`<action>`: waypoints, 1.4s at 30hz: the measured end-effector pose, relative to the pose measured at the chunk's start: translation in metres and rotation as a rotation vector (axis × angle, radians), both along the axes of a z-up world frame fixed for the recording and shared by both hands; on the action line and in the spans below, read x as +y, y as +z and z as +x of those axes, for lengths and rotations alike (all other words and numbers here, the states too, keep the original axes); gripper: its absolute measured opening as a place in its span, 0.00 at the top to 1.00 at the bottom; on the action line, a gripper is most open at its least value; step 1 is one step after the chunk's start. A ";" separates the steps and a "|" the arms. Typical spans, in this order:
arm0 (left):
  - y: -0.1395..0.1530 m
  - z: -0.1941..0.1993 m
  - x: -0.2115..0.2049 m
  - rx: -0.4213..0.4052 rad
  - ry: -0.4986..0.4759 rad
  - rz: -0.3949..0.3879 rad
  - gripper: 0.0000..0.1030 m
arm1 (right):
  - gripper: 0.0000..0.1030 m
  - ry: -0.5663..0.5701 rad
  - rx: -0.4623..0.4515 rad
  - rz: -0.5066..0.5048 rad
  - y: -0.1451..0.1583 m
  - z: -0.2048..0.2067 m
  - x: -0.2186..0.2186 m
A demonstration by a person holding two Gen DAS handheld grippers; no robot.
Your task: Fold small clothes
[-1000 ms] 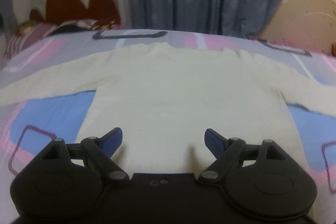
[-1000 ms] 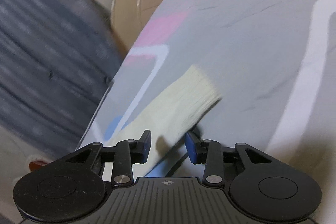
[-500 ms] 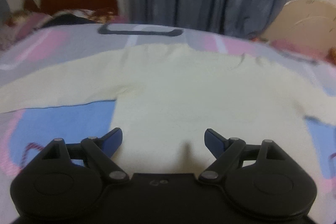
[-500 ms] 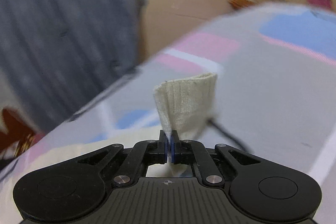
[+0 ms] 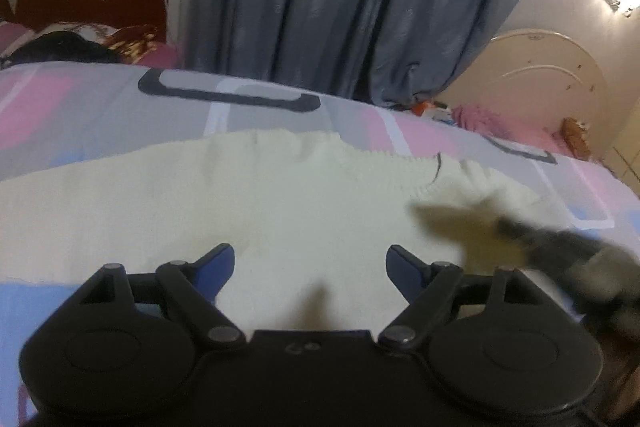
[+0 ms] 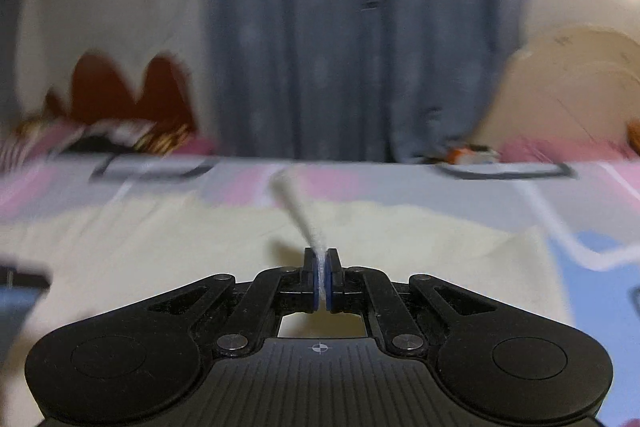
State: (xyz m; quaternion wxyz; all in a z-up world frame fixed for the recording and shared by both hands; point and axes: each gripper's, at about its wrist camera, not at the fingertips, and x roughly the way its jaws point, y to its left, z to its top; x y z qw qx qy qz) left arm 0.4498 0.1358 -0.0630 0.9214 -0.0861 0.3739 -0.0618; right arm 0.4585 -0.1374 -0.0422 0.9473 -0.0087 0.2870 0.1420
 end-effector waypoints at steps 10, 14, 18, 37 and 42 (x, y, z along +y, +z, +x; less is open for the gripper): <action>-0.023 0.021 0.010 0.036 -0.056 -0.162 0.33 | 0.87 0.096 -0.004 -0.136 -0.047 -0.002 0.063; -0.044 0.043 -0.018 0.094 -0.110 -0.201 0.47 | 0.87 0.002 0.007 -0.125 -0.042 -0.020 0.029; -0.057 0.058 -0.040 0.121 -0.091 -0.174 0.61 | 0.87 -0.163 0.073 -0.025 -0.033 -0.019 -0.026; -0.049 0.035 0.034 -0.015 0.169 -0.215 0.95 | 0.44 -0.314 0.282 0.586 -0.033 0.010 -0.151; -0.048 0.036 0.040 -0.043 0.208 -0.202 0.95 | 0.44 -0.305 0.293 0.610 -0.034 0.016 -0.157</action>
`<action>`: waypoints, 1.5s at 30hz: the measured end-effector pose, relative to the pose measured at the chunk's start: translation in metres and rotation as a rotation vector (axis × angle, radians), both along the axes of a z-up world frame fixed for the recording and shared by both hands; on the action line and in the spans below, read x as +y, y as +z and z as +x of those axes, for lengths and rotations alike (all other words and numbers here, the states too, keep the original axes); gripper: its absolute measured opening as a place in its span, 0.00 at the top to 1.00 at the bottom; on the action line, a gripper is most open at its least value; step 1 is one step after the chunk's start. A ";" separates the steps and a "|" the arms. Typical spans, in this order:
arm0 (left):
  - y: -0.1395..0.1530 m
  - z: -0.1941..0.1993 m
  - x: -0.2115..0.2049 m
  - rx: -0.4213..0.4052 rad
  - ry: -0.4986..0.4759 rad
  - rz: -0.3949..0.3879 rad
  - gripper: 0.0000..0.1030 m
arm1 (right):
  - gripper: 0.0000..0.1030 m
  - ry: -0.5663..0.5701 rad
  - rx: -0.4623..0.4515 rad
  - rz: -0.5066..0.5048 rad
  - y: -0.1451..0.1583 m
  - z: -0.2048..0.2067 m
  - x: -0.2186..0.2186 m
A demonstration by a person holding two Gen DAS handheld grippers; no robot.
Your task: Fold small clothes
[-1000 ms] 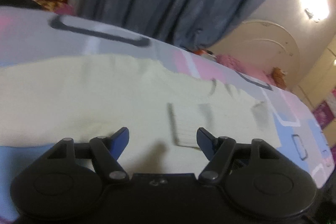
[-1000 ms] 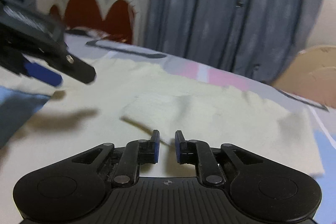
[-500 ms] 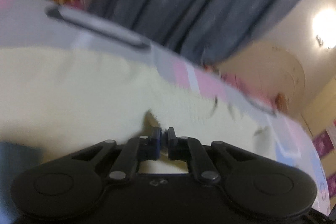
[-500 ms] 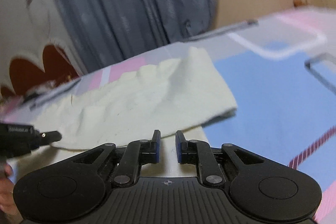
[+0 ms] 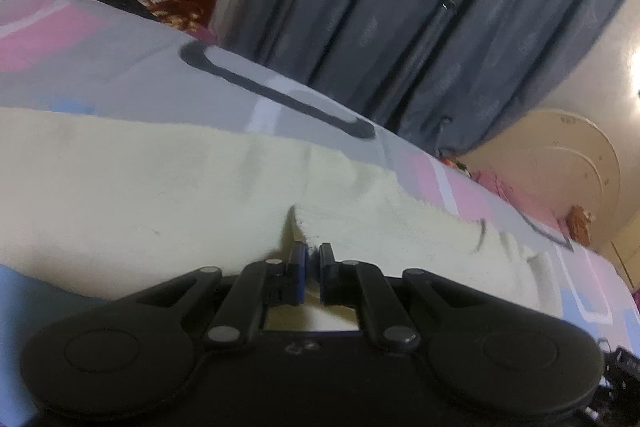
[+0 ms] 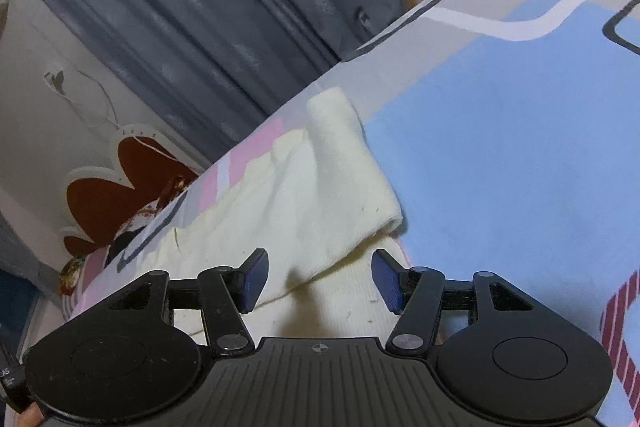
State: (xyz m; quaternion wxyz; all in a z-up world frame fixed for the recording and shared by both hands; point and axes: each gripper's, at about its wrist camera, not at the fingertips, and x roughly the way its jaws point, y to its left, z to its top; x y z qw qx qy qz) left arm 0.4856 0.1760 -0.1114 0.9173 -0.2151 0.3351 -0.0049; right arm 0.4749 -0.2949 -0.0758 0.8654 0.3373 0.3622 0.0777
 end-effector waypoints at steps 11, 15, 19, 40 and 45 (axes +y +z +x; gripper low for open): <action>-0.005 -0.005 0.016 0.032 0.047 0.046 0.99 | 0.44 -0.014 -0.003 0.047 -0.007 -0.004 -0.004; -0.004 -0.004 0.015 0.022 0.019 0.033 0.81 | 0.44 -0.028 -0.004 0.081 -0.010 -0.004 -0.007; -0.008 -0.004 0.016 0.028 0.000 0.017 0.74 | 0.44 -0.022 -0.006 0.075 -0.009 -0.006 -0.006; -0.014 -0.003 0.006 -0.014 -0.042 0.146 0.85 | 0.98 -0.039 0.000 -0.113 -0.003 -0.007 0.000; 0.004 -0.019 0.007 -0.103 0.017 0.226 0.63 | 0.87 -0.020 -0.120 -0.252 0.026 -0.032 -0.004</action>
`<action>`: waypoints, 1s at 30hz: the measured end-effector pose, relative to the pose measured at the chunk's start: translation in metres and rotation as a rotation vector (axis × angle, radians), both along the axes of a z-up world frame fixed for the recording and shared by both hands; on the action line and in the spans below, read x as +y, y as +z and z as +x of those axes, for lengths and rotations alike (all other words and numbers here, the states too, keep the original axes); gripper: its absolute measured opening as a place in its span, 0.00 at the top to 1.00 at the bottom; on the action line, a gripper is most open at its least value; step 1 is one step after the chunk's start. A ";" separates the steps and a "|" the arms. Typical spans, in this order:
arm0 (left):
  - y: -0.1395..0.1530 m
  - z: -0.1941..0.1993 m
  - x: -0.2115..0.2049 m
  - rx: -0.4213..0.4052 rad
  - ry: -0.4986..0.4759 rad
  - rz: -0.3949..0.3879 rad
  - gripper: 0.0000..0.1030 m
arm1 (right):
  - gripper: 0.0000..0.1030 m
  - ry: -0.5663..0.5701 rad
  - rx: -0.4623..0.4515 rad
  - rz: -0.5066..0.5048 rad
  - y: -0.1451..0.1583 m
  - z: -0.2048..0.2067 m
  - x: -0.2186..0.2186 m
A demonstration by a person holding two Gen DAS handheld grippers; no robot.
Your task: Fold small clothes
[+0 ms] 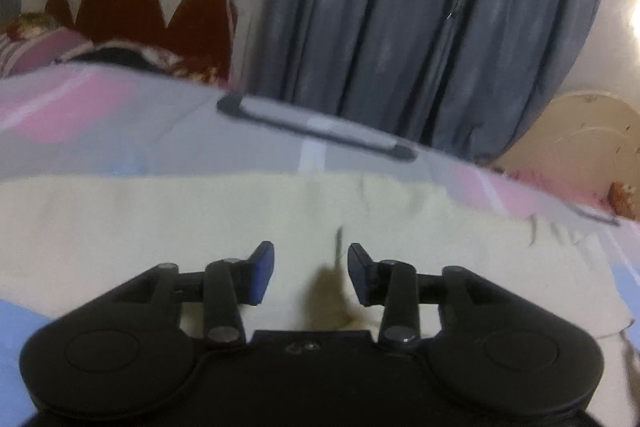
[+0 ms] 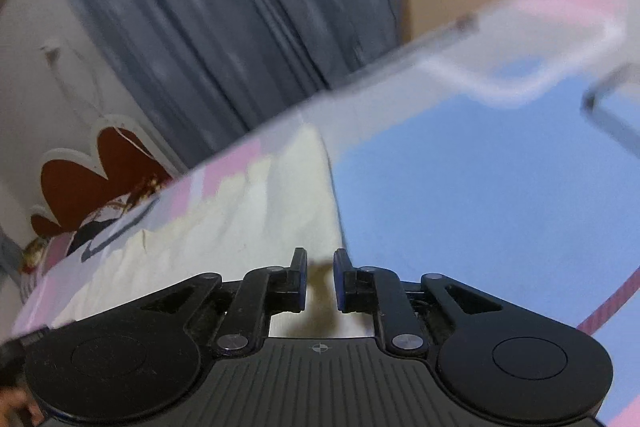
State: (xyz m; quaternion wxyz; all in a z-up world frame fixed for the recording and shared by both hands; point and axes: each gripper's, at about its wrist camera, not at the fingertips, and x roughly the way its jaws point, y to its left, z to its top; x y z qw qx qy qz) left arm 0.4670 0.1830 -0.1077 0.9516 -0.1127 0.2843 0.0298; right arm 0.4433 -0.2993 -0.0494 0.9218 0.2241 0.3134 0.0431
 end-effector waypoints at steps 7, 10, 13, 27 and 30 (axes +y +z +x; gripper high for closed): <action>-0.016 0.029 -0.049 0.060 -0.153 0.055 0.45 | 0.87 0.172 0.033 -0.207 -0.023 0.055 0.046; -0.016 0.035 -0.046 0.076 -0.089 0.099 0.46 | 0.87 0.159 0.037 -0.251 -0.031 0.072 0.048; -0.006 0.036 -0.051 0.019 -0.094 0.059 0.45 | 0.87 0.164 0.009 -0.267 -0.025 0.085 0.049; 0.001 0.033 -0.064 0.000 -0.146 0.126 0.30 | 0.87 0.137 0.014 -0.326 -0.020 0.105 0.039; 0.002 0.026 -0.075 -0.012 -0.190 0.147 0.25 | 0.87 0.174 -0.011 -0.310 -0.016 0.068 0.051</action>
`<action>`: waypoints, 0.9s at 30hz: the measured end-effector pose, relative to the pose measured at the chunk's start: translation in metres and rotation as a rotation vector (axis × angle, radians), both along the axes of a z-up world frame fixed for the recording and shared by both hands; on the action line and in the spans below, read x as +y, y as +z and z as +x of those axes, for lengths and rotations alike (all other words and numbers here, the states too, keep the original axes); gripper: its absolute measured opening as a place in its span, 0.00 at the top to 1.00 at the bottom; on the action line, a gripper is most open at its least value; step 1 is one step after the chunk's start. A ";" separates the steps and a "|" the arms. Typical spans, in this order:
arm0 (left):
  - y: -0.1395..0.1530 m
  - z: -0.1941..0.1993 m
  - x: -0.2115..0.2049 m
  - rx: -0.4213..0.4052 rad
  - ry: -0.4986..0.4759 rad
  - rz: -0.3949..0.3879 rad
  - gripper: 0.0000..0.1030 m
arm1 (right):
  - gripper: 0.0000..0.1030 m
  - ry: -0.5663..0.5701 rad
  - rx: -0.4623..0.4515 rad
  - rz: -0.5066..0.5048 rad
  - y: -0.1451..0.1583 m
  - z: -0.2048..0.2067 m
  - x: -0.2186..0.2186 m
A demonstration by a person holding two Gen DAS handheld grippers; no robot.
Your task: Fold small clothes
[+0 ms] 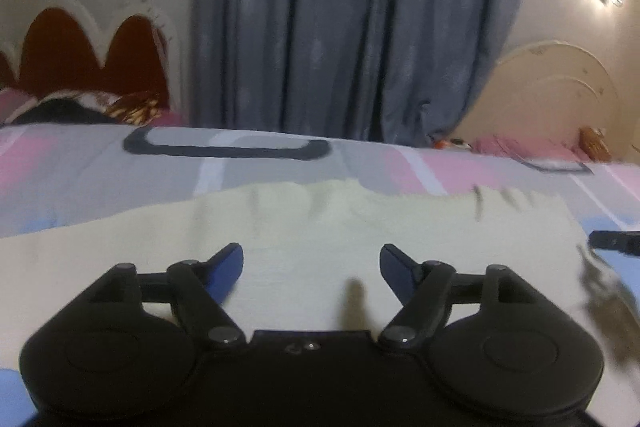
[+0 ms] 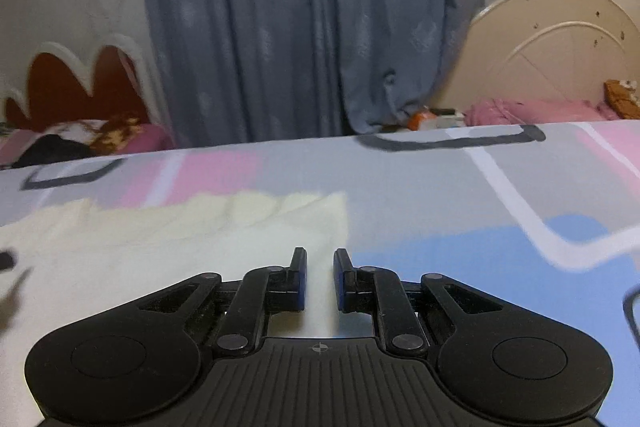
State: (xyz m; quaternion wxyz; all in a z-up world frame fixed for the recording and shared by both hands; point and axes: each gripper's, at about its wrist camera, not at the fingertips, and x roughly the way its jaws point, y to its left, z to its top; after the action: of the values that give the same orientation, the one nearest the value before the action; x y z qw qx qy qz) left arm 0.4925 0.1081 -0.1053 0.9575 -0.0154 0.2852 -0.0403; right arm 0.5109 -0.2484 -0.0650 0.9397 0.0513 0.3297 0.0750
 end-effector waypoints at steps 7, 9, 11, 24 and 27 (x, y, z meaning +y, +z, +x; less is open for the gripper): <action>0.005 -0.017 -0.019 -0.014 -0.062 0.050 0.11 | 0.68 0.033 -0.025 -0.070 -0.001 -0.019 0.025; -0.006 -0.009 -0.025 0.066 -0.065 0.073 0.17 | 0.45 0.025 -0.046 -0.090 -0.002 -0.023 0.026; -0.020 0.000 -0.027 0.139 -0.050 0.077 0.20 | 0.45 0.026 0.068 -0.109 -0.019 -0.010 0.029; 0.012 -0.103 0.141 0.047 0.385 -0.126 0.26 | 0.45 -0.003 -0.002 -0.042 0.018 -0.039 0.042; 0.007 -0.125 0.205 0.047 0.586 -0.239 0.28 | 0.45 0.005 0.011 -0.015 0.016 -0.043 0.057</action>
State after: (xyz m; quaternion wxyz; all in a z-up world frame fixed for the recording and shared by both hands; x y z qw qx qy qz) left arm 0.3676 0.3128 -0.0986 0.9129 -0.2101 0.2840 0.2043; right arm 0.4675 -0.1917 -0.0488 0.9381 0.0440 0.3354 0.0744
